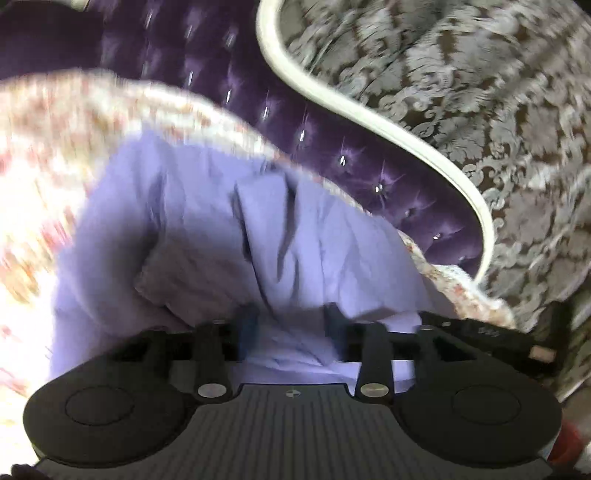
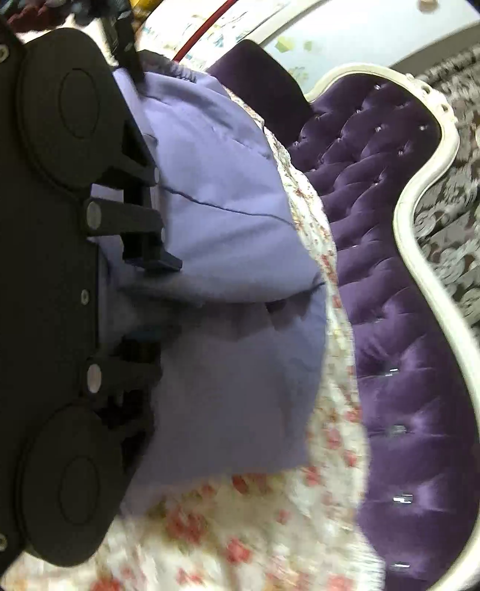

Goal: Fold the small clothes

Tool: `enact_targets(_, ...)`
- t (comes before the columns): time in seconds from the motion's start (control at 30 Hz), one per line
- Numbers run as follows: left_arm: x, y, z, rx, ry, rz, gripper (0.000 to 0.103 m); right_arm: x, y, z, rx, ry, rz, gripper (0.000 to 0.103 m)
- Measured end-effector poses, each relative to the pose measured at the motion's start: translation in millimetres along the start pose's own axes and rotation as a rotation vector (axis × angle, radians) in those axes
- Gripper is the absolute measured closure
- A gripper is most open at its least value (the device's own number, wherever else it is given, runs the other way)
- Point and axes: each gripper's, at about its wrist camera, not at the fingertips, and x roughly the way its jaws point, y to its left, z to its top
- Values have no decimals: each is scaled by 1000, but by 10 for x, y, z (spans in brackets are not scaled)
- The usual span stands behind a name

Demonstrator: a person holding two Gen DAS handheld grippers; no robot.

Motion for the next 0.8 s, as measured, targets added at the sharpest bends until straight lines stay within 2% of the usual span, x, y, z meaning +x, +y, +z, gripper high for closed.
enact_targets(0.03, -90, -47, 36, 36, -30, 14, 35, -87, 44, 10, -33, -27, -15, 46)
enact_targets(0.07, -185, -103, 88, 71, -69, 32, 25, -180, 79, 21, -65, -72, -28, 45)
enact_targets(0.1, -239, -153, 132, 95, -95, 50, 25, -271, 128, 34, -93, -119, -37, 45)
enact_targets(0.13, -284, -219, 203, 124, -124, 75, 25, -347, 188, 56, -118, -167, -45, 41)
enact_targets(0.17, -294, -283, 275, 147, -146, 97, 24, -390, 253, 84, -140, -210, -46, 32)
enact_targets(0.23, -214, -405, 411, 170, -159, 132, 20, -355, 391, 171, -180, -247, -46, 26)
enact_targets(0.37, 219, -543, 569, 184, -126, 221, 18, -36, 631, 266, -224, -211, -39, 27)
enact_targets(0.43, 462, -477, 547, 186, -65, 296, 18, 138, 677, 250, -243, -169, -43, 27)
enact_targets(0.5, 645, -307, 451, 171, 14, 380, 19, 283, 692, 195, -272, -129, -85, 27)
enact_targets(0.57, 686, -183, 341, 186, 27, 381, 18, 423, 639, 101, -299, -57, -127, 27)
enact_targets(0.63, 672, -212, 228, 282, 15, 389, 18, 523, 504, 31, -277, 18, -137, 28)
enact_targets(0.7, 684, -295, 164, 368, 20, 421, 18, 494, 432, 99, -228, 23, -128, 28)
enact_targets(0.8, 569, -357, 240, 326, 19, 412, 19, 429, 463, 125, -243, 25, -132, 28)
